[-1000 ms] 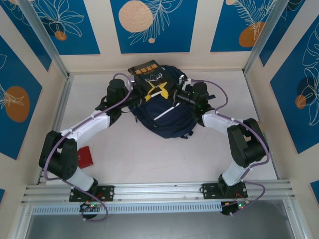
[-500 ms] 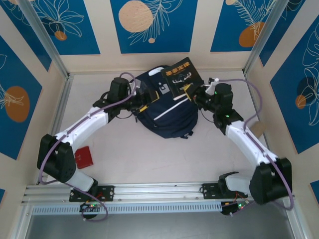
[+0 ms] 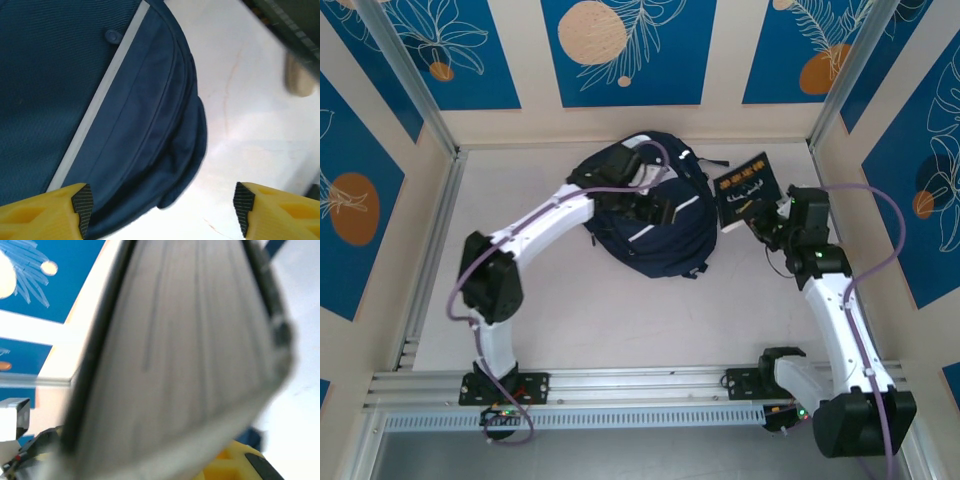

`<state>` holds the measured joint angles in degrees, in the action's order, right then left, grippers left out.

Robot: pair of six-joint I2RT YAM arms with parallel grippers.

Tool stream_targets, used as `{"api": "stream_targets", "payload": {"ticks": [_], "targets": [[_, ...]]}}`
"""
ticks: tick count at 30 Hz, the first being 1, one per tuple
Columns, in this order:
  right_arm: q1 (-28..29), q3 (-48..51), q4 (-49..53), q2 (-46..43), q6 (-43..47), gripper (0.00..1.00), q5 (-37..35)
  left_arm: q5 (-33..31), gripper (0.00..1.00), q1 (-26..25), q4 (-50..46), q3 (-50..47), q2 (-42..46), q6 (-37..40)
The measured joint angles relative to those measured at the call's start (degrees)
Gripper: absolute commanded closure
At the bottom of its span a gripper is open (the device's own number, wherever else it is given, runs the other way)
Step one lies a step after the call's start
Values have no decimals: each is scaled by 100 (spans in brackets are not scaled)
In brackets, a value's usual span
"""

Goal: Pack the student bag
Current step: Open the student bag at the center of the table.

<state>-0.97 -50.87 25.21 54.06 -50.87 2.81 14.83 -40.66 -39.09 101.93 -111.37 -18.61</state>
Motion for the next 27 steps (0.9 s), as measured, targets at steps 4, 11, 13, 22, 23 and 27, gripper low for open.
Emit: {"api": "stream_targets", "payload": {"ticks": [4, 11, 13, 22, 23, 27], "targets": [[-511, 48, 243, -160, 59, 91, 37, -739, 33, -468, -459, 726, -793, 422], [-896, 201, 393, -173, 133, 91, 389, -1847, 41, -907, -898, 1652, -1709, 916], [-955, 229, 417, -177, 142, 91, 483, -2055, 44, -935, -940, 1781, -1823, 999], [-1021, 286, 415, -179, 142, 91, 693, -2583, 46, -935, -979, 2009, -2273, 1180], [-1021, 289, 413, -179, 142, 91, 706, -2586, 46, -935, -984, 2024, -2317, 1198], [-1021, 291, 411, -179, 142, 91, 737, -2702, 62, -935, -986, 2048, -2424, 1314]]}}
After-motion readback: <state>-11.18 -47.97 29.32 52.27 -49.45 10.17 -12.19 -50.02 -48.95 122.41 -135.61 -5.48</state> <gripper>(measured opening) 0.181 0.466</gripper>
